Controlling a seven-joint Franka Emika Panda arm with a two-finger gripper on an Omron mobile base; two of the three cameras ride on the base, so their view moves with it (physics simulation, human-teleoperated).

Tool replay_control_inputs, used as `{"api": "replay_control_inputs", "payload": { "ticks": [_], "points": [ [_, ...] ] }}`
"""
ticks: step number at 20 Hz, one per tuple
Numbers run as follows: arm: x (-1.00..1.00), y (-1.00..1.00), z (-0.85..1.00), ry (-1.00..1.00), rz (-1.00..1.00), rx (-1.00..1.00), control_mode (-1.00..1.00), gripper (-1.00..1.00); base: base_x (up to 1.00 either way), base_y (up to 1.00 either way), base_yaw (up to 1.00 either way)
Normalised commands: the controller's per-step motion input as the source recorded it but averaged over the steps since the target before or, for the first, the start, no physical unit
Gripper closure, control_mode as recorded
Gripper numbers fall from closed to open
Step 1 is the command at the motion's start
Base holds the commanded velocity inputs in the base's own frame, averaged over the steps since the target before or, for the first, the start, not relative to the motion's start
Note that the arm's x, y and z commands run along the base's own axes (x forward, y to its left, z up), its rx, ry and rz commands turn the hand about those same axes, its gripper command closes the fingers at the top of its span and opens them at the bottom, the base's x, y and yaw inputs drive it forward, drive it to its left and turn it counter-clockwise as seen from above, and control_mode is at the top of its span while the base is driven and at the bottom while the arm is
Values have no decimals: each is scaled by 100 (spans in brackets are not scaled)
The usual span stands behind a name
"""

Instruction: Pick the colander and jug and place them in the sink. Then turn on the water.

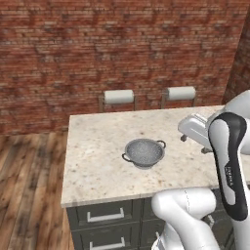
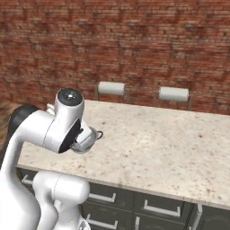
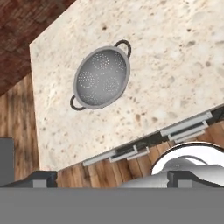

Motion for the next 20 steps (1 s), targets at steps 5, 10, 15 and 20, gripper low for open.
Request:
{"api": "replay_control_inputs", "payload": {
  "ticks": [5,10,15,20],
  "points": [
    [20,-8,-54,13,-3,2,-100,-100,0,0,0],
    [42,0,-41,19,-7,0,-100,-100,0,0,0],
    [42,0,-35,7,-4,0,-100,-100,0,0,0],
    [29,0,-31,-1,0,4,-100,-100,0,0,0]
  ]
}}
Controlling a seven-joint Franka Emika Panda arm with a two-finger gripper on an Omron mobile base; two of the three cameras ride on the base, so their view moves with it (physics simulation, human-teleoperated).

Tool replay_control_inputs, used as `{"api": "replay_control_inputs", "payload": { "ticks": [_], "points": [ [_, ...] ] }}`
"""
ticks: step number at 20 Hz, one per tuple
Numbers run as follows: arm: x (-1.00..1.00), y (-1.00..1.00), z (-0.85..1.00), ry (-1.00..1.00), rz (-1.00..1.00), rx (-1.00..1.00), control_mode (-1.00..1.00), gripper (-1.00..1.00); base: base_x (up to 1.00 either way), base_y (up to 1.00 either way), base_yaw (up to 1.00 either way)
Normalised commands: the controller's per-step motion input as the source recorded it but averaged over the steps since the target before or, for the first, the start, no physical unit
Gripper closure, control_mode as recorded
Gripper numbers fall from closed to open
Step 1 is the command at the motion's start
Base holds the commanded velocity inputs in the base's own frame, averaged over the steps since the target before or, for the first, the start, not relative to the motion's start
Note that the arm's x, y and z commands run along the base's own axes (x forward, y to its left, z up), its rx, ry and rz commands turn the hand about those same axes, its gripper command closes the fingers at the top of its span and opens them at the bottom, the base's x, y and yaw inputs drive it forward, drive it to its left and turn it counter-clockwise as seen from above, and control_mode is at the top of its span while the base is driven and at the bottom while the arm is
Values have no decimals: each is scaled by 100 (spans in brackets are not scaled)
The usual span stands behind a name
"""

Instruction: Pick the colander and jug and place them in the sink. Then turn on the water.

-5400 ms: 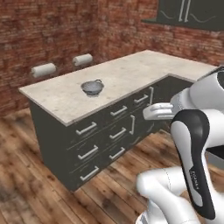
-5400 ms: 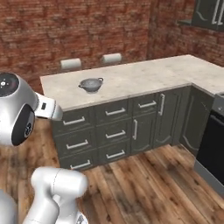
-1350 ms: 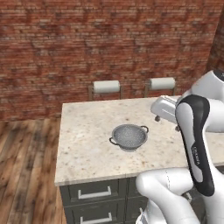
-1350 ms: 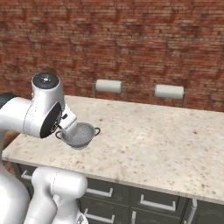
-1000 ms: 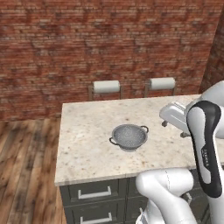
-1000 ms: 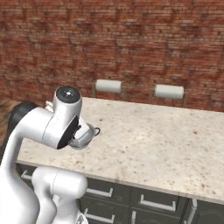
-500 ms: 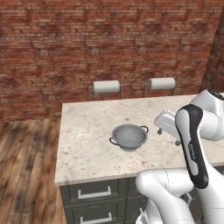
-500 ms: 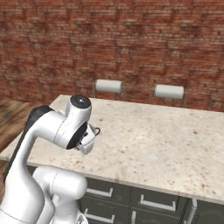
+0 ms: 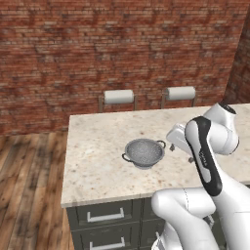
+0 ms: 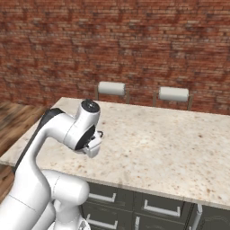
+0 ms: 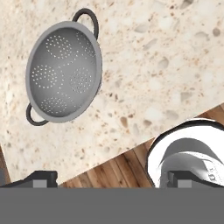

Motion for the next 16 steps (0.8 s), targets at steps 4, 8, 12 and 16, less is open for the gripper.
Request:
{"api": "replay_control_inputs", "payload": {
  "ticks": [4,8,12,16],
  "points": [
    [25,0,-36,0,0,5,-100,-100,0,0,0],
    [27,0,-40,-2,0,3,-100,-100,0,0,0],
    [28,0,-39,-6,0,0,-100,-100,0,0,0],
    [36,0,-33,-4,0,2,-100,-100,0,0,0]
  ]
}}
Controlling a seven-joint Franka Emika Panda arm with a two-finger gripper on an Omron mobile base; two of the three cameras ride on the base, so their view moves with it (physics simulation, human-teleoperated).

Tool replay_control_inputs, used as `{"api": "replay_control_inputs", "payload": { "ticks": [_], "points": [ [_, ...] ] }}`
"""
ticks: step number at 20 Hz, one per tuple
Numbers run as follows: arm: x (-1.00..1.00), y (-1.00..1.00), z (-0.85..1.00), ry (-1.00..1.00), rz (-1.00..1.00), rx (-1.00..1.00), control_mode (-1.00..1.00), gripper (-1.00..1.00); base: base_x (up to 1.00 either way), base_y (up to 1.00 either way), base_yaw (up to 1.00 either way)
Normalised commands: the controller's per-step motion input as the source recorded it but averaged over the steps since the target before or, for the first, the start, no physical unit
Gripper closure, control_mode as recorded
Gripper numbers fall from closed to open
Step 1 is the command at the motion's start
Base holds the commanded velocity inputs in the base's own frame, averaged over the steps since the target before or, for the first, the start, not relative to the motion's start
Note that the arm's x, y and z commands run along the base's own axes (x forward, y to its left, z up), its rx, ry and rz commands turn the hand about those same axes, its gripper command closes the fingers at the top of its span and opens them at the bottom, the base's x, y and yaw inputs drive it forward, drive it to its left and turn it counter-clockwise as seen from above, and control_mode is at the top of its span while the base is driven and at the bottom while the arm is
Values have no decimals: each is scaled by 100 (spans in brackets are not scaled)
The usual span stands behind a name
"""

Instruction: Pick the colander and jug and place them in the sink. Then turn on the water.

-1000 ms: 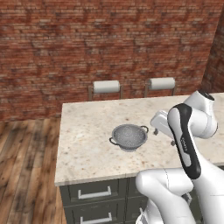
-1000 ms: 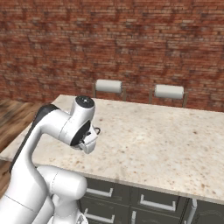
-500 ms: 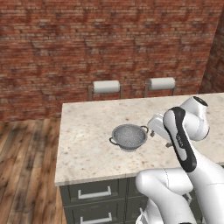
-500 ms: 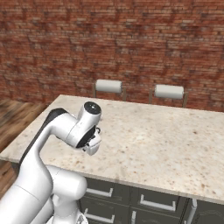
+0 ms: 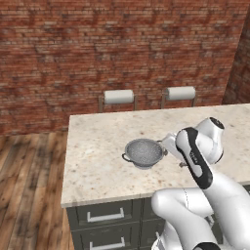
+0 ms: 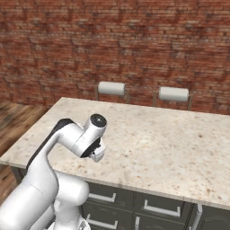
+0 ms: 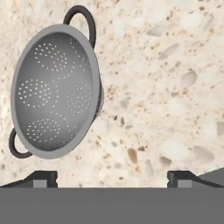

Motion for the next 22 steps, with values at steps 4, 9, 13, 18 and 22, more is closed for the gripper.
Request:
{"api": "replay_control_inputs", "payload": {
  "ticks": [4,9,13,18,22],
  "points": [
    [53,0,-15,0,0,8,-100,-100,0,0,0],
    [58,15,-13,0,0,7,-100,-100,0,0,0],
    [48,14,-21,0,0,5,-100,-100,0,0,0],
    [37,2,-30,0,0,4,-100,-100,0,0,0],
    [33,0,-41,0,0,4,-100,100,0,0,0]
  ]
}}
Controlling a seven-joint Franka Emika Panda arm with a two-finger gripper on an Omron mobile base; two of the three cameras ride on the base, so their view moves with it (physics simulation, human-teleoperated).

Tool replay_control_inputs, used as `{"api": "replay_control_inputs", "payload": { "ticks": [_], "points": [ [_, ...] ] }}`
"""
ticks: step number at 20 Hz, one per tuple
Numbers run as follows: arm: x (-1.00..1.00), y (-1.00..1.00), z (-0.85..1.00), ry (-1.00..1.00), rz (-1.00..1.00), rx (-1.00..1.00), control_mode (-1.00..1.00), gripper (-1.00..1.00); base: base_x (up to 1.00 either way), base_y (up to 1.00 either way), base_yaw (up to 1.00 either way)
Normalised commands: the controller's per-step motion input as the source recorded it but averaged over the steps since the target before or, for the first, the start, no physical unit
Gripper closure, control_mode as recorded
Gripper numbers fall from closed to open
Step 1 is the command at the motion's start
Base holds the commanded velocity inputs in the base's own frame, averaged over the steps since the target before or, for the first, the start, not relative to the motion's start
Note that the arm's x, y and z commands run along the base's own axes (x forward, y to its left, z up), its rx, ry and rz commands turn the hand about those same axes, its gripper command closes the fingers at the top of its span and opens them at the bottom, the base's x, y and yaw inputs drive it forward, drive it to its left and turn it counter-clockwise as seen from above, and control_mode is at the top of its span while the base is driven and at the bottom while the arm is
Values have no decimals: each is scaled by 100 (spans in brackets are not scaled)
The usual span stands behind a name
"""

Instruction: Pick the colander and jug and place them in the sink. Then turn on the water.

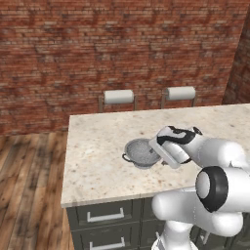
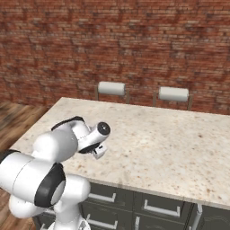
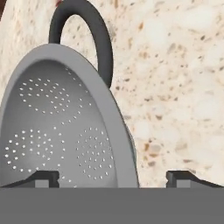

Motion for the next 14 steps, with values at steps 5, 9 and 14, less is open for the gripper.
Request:
{"api": "replay_control_inputs", "payload": {
  "ticks": [5,9,14],
  "points": [
    [25,4,-42,1,0,2,-100,100,0,0,0],
    [4,0,-29,0,0,0,-100,100,0,0,0],
    [-25,-20,19,-6,4,1,-100,100,0,0,0]
  ]
}}
